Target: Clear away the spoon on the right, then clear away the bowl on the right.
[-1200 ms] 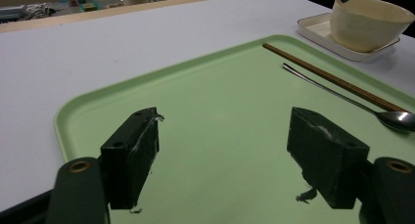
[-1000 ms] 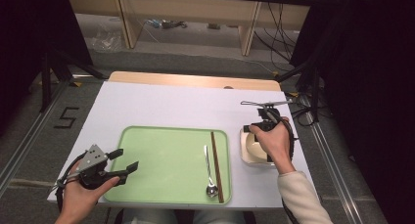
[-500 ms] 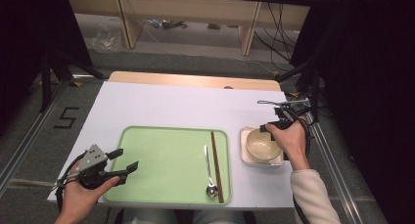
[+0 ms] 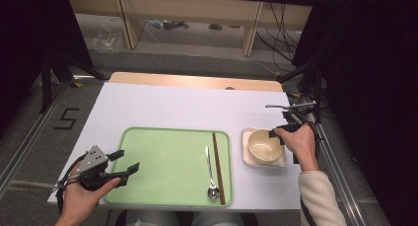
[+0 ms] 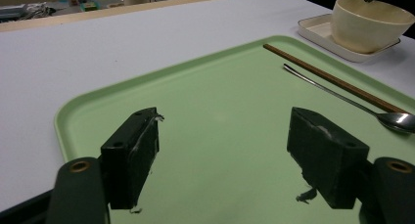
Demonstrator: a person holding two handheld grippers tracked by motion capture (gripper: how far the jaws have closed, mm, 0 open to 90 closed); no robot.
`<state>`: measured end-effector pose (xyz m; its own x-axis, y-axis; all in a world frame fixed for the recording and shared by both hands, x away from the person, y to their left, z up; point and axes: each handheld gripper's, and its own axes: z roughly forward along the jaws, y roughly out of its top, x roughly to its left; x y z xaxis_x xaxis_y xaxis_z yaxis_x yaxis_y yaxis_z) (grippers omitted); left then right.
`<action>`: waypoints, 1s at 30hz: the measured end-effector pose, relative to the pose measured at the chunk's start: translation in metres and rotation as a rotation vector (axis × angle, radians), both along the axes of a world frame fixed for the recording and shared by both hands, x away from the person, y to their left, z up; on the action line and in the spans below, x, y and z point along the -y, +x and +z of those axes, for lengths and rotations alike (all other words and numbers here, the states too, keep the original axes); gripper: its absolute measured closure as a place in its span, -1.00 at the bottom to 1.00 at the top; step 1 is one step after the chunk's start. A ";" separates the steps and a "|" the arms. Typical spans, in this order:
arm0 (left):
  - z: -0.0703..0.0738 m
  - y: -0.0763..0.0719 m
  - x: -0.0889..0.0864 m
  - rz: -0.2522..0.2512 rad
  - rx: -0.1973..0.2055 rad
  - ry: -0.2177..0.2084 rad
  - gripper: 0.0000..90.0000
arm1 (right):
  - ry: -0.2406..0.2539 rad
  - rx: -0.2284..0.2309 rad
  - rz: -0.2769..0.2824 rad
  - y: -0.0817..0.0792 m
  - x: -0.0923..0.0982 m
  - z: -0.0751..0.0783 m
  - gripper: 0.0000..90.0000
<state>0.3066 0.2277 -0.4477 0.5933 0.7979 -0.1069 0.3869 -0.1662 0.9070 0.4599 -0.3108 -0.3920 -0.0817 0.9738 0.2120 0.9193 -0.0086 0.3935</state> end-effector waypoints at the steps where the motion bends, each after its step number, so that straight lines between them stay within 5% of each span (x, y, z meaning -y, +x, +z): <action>1: 0.000 0.000 0.000 0.002 -0.003 0.006 -0.39 | -0.005 0.009 0.002 0.000 0.000 0.000 0.35; 8: 0.000 -0.001 0.000 0.008 -0.010 -0.002 -0.39 | -0.012 0.058 0.038 -0.002 0.002 0.008 0.34; 15: 0.000 -0.002 -0.001 0.011 -0.008 0.003 -0.39 | -0.050 0.026 -0.006 -0.004 0.004 0.011 0.26; 29: 0.001 -0.007 -0.005 0.024 -0.006 0.004 -0.39 | -0.070 0.007 -0.002 0.001 0.002 0.010 0.26; 30: 0.001 -0.006 -0.005 0.024 -0.005 0.005 -0.39 | -0.084 0.008 0.028 0.002 0.004 0.010 0.26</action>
<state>0.3001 0.2324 -0.4471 0.5733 0.8125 -0.1060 0.3959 -0.1613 0.9040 0.4614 -0.3149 -0.3825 -0.1108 0.9854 0.1294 0.9156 0.0506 0.3989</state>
